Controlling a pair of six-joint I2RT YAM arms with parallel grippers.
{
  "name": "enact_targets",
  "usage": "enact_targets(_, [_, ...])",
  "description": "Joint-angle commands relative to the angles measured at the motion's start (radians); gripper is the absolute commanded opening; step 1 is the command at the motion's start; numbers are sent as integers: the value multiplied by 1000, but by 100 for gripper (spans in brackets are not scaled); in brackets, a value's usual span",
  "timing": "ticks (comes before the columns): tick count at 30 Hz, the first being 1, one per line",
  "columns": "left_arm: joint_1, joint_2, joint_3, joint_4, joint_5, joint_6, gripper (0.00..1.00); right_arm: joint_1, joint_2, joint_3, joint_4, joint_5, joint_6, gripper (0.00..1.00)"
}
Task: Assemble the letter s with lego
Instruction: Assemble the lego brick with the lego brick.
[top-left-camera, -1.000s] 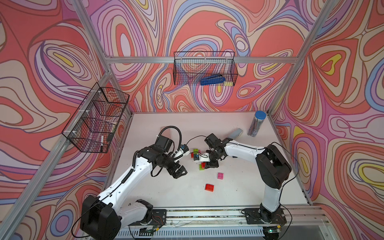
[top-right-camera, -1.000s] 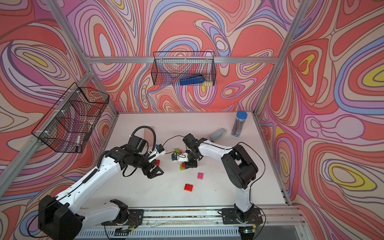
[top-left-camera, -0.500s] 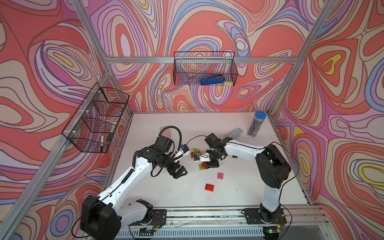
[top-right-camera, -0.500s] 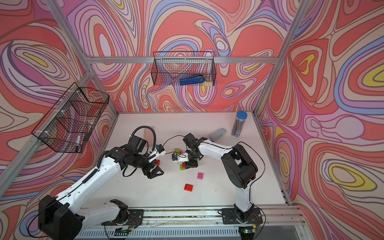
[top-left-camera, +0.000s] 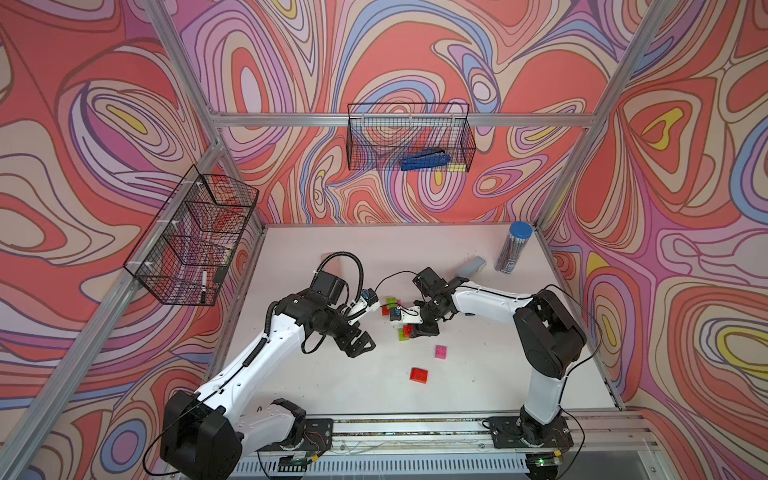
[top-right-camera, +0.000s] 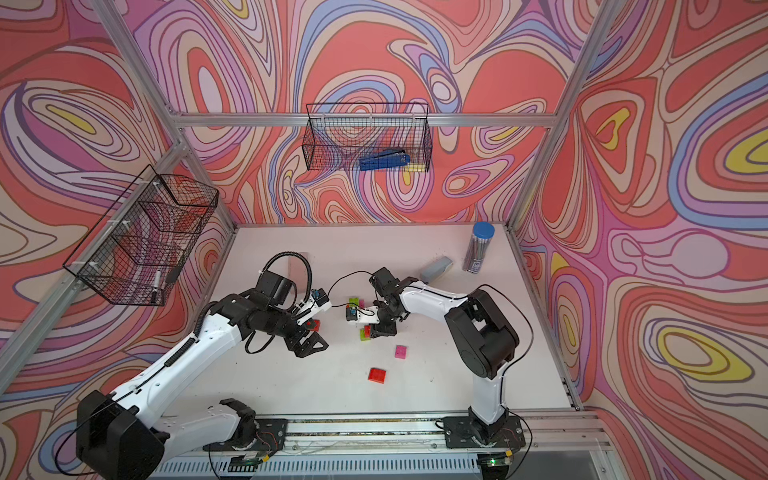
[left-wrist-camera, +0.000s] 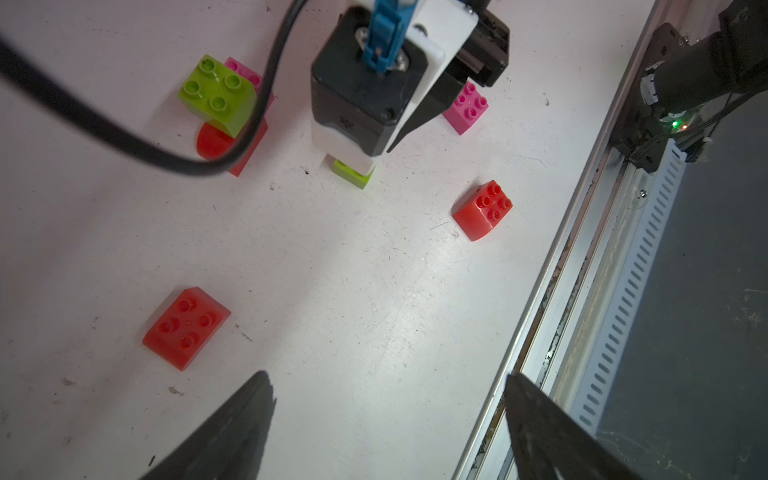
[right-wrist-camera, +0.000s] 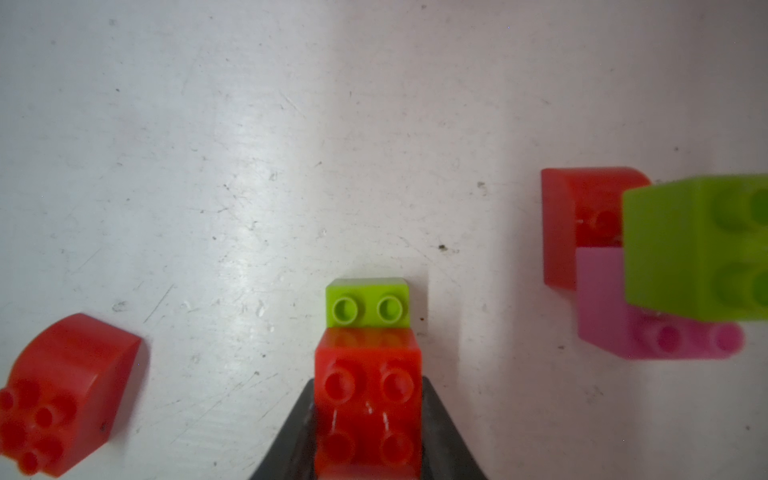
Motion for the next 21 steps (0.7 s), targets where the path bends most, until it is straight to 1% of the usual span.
enact_targets(1, [3,-6,1,1,19,16,89,-1,72,-5,-73,74,-11,21])
enact_targets(7, [2,-6,1,2,21,17,89,1,85,4,-78,71,-24,20])
enact_targets(11, [2,-7,3,-1,19,19,89,-2,52,-17,-78,79,-24,20])
enact_targets(15, [3,-2,6,-2,22,18,88,-4,8,-57,-34,45,-8,20])
enact_targets(17, [3,-1,6,-3,23,19,89,-9,7,-69,-17,38,-7,21])
enact_targets(19, [3,-4,6,-2,25,19,89,-19,3,-73,-5,-2,3,21])
enact_targets(21, [3,-10,4,-1,25,19,88,-21,1,-83,9,-2,5,21])
